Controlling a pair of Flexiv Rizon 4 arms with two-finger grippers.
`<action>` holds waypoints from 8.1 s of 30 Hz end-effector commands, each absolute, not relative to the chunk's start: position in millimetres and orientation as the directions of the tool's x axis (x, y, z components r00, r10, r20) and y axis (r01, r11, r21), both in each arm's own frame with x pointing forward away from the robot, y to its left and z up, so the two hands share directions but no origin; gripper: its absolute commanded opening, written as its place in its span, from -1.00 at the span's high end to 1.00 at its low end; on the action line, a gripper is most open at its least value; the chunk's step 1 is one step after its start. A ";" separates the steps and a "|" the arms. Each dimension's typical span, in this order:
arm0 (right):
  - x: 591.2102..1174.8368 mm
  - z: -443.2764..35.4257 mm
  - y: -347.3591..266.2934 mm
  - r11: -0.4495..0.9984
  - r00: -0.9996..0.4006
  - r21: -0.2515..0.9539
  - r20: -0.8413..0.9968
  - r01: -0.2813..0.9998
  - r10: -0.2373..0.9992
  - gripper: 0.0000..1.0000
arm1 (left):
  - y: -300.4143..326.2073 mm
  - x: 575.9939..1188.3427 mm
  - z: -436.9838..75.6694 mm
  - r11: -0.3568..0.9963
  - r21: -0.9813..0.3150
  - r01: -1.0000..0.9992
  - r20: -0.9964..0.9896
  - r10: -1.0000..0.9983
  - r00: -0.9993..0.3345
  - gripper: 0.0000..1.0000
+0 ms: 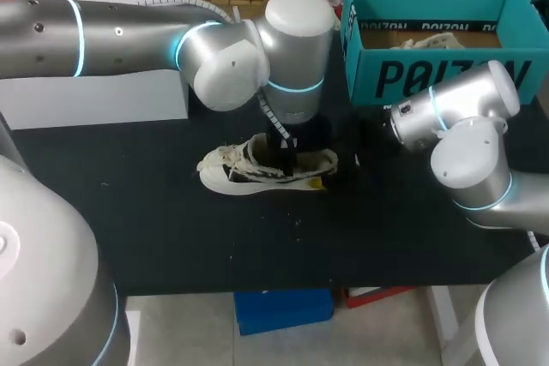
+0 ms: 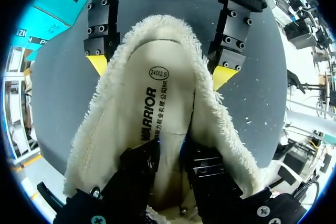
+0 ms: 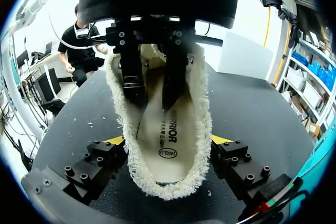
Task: Take the shoe out of the shoebox, open the shoe tongue, remove and reinsert the insole, then place the shoe into the shoebox
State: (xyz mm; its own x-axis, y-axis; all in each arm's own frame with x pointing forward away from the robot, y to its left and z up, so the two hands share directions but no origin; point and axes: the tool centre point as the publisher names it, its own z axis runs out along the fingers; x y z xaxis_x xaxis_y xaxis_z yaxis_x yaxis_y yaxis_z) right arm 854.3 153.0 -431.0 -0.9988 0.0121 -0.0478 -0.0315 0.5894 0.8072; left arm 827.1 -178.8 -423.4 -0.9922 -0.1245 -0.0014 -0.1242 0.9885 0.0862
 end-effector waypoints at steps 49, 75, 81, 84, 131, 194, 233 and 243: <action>856.4 -430.9 152.8 0.591 -0.999 0.806 -0.047 -0.030 0.014 1.00 | -152.9 856.7 -427.1 0.995 -0.001 -0.097 -0.557 -0.081 -0.826 1.00; 856.4 -430.9 152.8 0.591 -0.999 0.806 -0.047 -0.030 0.014 1.00 | -169.2 831.5 -368.1 0.982 -0.165 -0.088 -0.412 -0.150 -0.899 1.00; 856.4 -430.9 152.8 0.591 -0.999 0.806 -0.047 -0.030 0.014 1.00 | -171.3 832.3 -367.8 0.979 -0.186 -0.080 -0.389 -0.148 -0.909 1.00; 856.4 -430.9 152.8 0.591 -0.999 0.806 -0.047 -0.030 0.014 1.00 | -176.1 834.0 -371.9 0.978 -0.200 -0.054 -0.375 -0.127 -0.918 1.00; 856.4 -430.9 152.8 0.591 -0.999 0.806 -0.047 -0.030 0.014 1.00 | -236.1 850.7 -332.9 0.888 -0.409 0.209 -0.389 0.037 -0.921 1.00; 856.4 -430.9 152.8 0.591 -0.999 0.806 -0.047 -0.030 0.014 1.00 | -235.4 782.6 -120.8 0.099 -0.995 -0.002 0.004 0.017 -1.000 1.00; 856.4 -430.9 152.8 0.591 -0.999 0.806 -0.047 -0.030 0.014 1.00 | -228.8 724.9 -17.1 0.050 -0.989 -0.138 0.142 0.104 -0.984 1.00; 862.6 -419.4 143.7 0.649 -0.998 0.759 -0.060 -0.055 -0.014 -1.00 | -228.8 724.9 -17.1 0.050 -0.989 -0.138 0.142 0.104 -0.984 1.00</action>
